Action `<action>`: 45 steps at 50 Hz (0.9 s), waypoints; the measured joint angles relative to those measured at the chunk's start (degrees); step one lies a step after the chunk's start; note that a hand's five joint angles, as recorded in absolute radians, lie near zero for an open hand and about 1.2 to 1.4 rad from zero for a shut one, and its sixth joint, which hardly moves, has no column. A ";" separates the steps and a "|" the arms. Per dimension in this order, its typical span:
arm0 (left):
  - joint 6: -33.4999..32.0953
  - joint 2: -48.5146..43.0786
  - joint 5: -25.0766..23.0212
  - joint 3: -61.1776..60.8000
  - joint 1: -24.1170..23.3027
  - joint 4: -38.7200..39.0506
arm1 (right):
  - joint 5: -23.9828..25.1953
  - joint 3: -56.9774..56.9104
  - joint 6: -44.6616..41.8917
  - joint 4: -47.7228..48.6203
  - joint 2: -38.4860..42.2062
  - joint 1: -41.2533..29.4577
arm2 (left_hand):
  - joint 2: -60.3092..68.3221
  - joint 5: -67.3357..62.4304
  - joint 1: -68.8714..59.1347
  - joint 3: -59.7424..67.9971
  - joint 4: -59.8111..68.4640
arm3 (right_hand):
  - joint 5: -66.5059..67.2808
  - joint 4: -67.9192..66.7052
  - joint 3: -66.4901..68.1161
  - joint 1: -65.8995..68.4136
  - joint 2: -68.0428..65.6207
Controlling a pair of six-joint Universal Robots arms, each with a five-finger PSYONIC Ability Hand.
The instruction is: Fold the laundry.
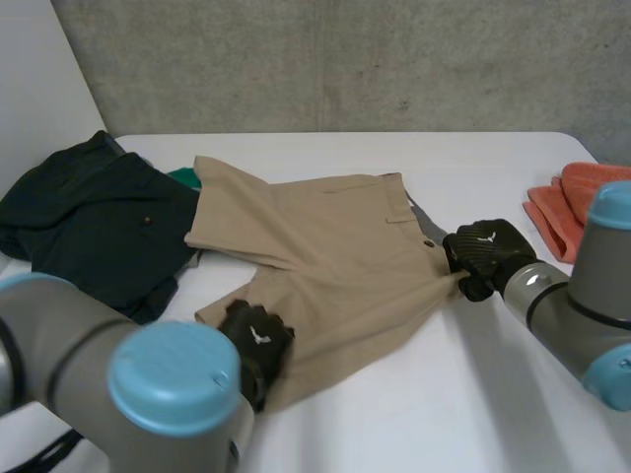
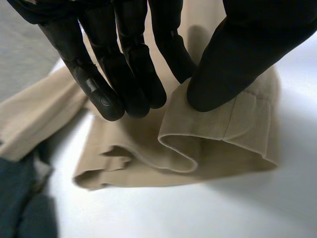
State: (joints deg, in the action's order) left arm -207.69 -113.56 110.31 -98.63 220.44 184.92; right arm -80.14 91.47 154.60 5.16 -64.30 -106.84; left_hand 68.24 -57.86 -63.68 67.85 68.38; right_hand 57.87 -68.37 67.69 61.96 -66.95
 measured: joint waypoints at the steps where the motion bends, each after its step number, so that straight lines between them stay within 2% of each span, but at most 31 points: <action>1: 0.04 0.98 -0.38 -0.27 1.27 0.23 | 0.42 0.22 -0.22 -1.63 -1.01 0.33 | 0.00 -0.01 0.00 0.00 0.00 | 0.00 0.00 0.00 0.00 0.00; 5: 0.03 4.64 -3.79 -1.49 4.76 -0.86 | 2.24 0.78 -2.18 -7.53 -4.09 1.66 | 0.00 -0.01 0.00 0.00 0.00 | 0.00 0.00 0.13 0.00 0.00; 10: -0.67 11.02 -13.30 -3.90 9.68 -7.27 | 6.21 1.52 -10.33 -21.70 -8.33 3.83 | 0.00 -0.01 -0.49 0.00 0.01 | 0.01 0.00 0.48 0.00 0.00; 15: -2.34 15.57 -22.14 -5.76 14.45 -18.38 | 8.68 2.36 -23.86 -41.01 -11.23 5.86 | 0.00 0.00 -0.53 0.00 0.01 | 0.03 -0.01 0.49 0.00 0.00; 17: -3.27 16.43 -24.49 -6.05 16.09 -22.52 | 9.38 2.58 -28.08 -46.21 -12.07 6.35 | 0.00 -0.01 -0.53 0.00 0.01 | 0.04 -0.02 0.49 0.00 0.00; 20: -5.05 16.83 -26.67 -5.58 18.56 -26.60 | 10.21 2.67 -30.36 -48.24 -12.70 6.34 | 0.00 -0.01 -0.53 0.00 0.02 | 0.04 -0.02 0.48 0.00 0.00; 25: -7.42 15.34 -26.66 -1.75 21.42 -25.49 | 10.49 2.19 -26.76 -42.29 -11.65 5.57 | 0.00 -0.01 -0.53 0.01 0.02 | 0.24 -0.02 0.48 0.00 0.00; 32: -8.77 7.34 -23.53 11.10 22.91 -16.01 | 7.27 -1.18 -14.42 -27.19 -6.41 3.63 | 0.15 0.00 -0.53 0.12 0.05 | 0.53 -0.02 0.48 0.00 0.00; 39: -8.73 -5.53 -20.68 29.90 21.98 -7.02 | -2.78 -5.99 -4.09 -10.19 -0.84 2.95 | 0.20 -0.12 -1.33 0.21 0.22 | 0.88 -0.02 0.48 0.00 0.00; 45: -9.22 -18.12 -19.10 48.04 19.90 -2.02 | -8.14 -10.18 -3.72 3.99 5.54 2.94 | 0.21 -0.48 -1.96 0.23 0.24 | 0.90 -0.04 0.48 0.00 0.00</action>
State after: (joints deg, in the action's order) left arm -216.91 -131.67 91.21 -50.59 240.34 182.90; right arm -88.28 81.30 150.88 9.14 -58.76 -103.90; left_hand 68.45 -58.34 -65.64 68.08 68.63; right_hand 58.77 -68.41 68.17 61.96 -66.95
